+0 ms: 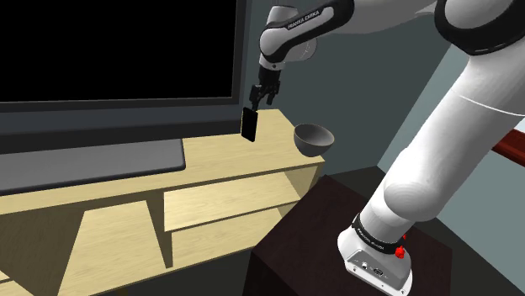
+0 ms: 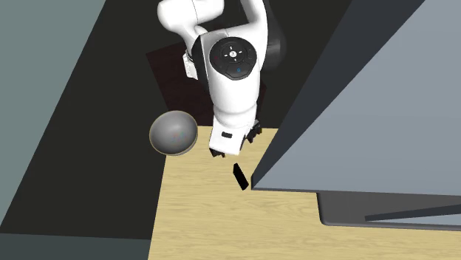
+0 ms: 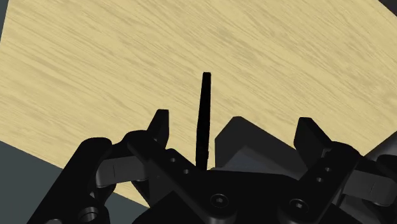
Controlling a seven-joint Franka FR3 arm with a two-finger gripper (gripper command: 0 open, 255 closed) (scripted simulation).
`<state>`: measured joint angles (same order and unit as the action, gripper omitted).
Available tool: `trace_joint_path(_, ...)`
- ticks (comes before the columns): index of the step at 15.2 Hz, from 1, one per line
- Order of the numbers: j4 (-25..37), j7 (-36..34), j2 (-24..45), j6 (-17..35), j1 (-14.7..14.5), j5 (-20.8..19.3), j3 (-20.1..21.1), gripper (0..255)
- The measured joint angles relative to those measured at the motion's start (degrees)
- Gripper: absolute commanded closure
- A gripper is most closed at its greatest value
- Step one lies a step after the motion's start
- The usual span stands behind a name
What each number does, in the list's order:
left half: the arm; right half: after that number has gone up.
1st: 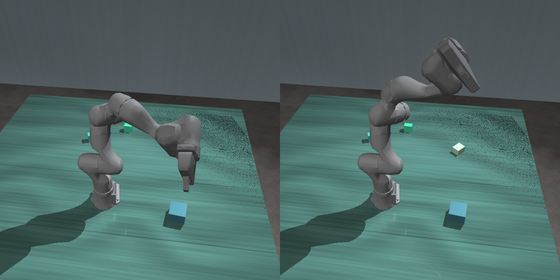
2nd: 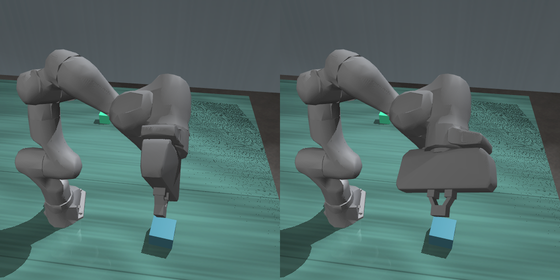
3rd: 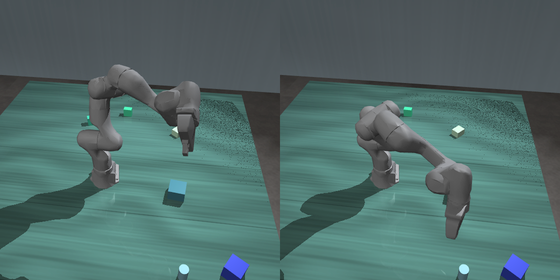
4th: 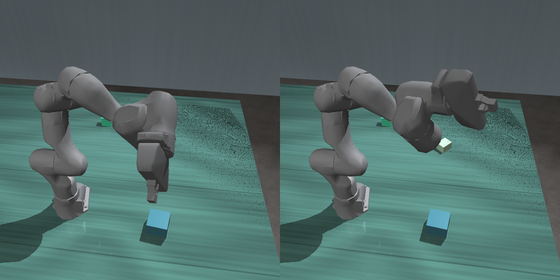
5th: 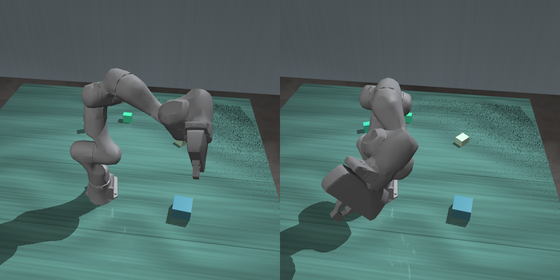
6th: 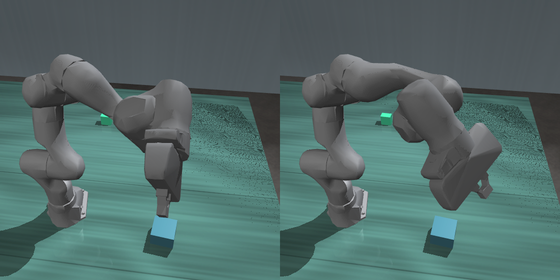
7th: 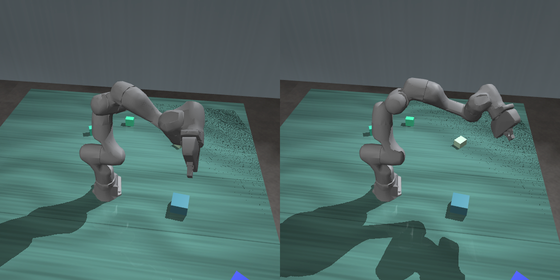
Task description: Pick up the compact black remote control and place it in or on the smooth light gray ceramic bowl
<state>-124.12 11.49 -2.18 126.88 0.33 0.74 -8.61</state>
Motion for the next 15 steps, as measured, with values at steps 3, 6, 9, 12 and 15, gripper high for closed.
trace_joint_path(3, 4.99, 1.18, 7.25, 2.23, 0.29, 0.68, -0.27, 0)
trace_joint_path(6, 5.69, 1.92, 9.62, 3.86, 0.61, 0.99, -0.44, 0)
trace_joint_path(9, 5.32, 2.20, 11.03, 5.63, 0.70, 1.29, -0.42, 0)
trace_joint_path(12, 4.61, 2.34, 12.33, 7.61, 0.72, 1.60, -0.32, 0)
trace_joint_path(15, 4.55, 2.48, 12.69, 8.04, 0.78, 1.70, -0.32, 0)
